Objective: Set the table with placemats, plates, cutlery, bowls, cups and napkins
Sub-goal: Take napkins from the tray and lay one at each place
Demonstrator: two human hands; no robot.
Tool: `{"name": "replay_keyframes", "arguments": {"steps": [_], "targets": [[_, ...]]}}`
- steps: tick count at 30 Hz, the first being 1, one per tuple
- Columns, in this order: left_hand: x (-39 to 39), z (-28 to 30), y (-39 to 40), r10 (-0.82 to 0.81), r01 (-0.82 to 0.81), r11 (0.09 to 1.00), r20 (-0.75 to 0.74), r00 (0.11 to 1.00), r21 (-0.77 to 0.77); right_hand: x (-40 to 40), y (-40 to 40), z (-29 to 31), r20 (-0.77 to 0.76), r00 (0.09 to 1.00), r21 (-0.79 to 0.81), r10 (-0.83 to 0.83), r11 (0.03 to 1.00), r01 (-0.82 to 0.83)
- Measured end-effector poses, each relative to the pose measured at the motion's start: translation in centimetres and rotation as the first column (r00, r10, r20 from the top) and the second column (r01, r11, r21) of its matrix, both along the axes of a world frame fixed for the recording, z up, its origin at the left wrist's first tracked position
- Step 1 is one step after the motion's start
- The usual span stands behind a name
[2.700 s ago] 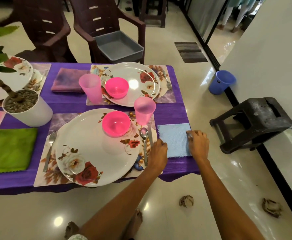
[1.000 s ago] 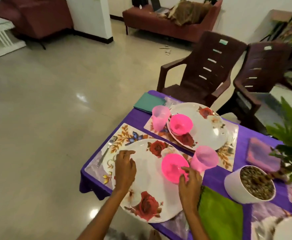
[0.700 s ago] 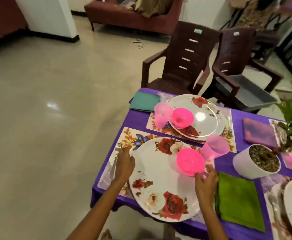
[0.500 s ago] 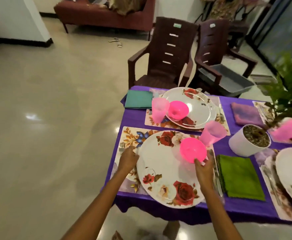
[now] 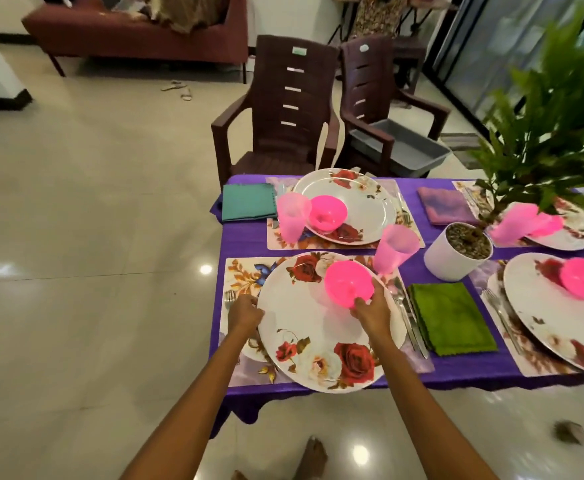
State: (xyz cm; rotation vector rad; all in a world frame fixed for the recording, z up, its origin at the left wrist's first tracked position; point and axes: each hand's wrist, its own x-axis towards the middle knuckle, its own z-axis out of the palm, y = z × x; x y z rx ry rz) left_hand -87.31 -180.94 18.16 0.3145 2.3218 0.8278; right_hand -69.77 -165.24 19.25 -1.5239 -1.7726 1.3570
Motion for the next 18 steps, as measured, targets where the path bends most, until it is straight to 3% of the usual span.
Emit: {"name": "replay_keyframes", "arguments": {"steps": [11, 18], "targets": [[-1.7, 0.4, -0.6, 0.027, -0.027, 1.000, 0.055, 0.998, 0.000, 0.1, -0.4, -1.0, 0.021, 0.999, -0.002, 0.027, 1.000, -0.026], [-1.8, 0.3, -0.6, 0.012, -0.013, 1.000, -0.016, 1.000, -0.023, 0.7, -0.7, -0.9, 0.047, 0.998, -0.007, 0.029, 1.000, -0.028]]}}
